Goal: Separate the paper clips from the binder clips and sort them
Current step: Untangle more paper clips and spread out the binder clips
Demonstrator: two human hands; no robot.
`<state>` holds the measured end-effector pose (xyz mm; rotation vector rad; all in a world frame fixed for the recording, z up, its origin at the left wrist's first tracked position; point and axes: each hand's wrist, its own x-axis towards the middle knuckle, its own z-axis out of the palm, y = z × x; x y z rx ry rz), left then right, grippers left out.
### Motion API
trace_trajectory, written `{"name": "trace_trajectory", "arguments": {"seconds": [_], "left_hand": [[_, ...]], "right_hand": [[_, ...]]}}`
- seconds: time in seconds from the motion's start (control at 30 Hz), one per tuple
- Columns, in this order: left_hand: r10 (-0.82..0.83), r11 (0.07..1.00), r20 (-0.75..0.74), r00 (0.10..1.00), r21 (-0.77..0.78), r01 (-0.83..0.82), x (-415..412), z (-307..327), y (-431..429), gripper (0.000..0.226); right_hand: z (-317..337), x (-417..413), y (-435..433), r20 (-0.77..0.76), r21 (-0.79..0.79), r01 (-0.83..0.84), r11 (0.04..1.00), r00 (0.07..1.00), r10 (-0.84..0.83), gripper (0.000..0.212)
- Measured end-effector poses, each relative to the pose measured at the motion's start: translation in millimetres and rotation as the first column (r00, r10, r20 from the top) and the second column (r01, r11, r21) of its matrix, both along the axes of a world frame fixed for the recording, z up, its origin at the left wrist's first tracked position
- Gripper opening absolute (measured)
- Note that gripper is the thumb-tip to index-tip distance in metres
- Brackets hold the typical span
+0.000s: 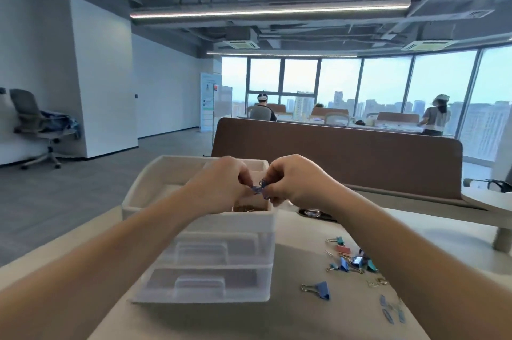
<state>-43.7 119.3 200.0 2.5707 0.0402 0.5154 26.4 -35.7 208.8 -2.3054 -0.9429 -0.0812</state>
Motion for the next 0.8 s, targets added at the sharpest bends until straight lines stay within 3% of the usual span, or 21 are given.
{"name": "trace_trajectory", "arguments": {"seconds": [0.3, 0.43, 0.8], "left_hand": [[0.187, 0.958, -0.032, 0.982, 0.229, -0.175, -15.0, -4.1, 62.8, 0.016], [0.166, 0.954, -0.023, 0.986, 0.258, -0.154, -11.6, -6.2, 67.9, 0.017], [0.125, 0.949, -0.054, 0.991, 0.297, -0.103, -15.2, -9.9, 67.7, 0.021]], "right_hand": [[-13.5, -2.1, 87.1, 0.070, -0.111, -0.037, 0.993, 0.997, 0.045, 0.009], [-16.8, -0.4, 98.4, 0.055, -0.167, -0.037, 0.985, 0.997, 0.047, 0.009], [-12.5, -6.5, 99.4, 0.189, -0.290, 0.006, 0.957, 0.981, 0.051, 0.018]]}}
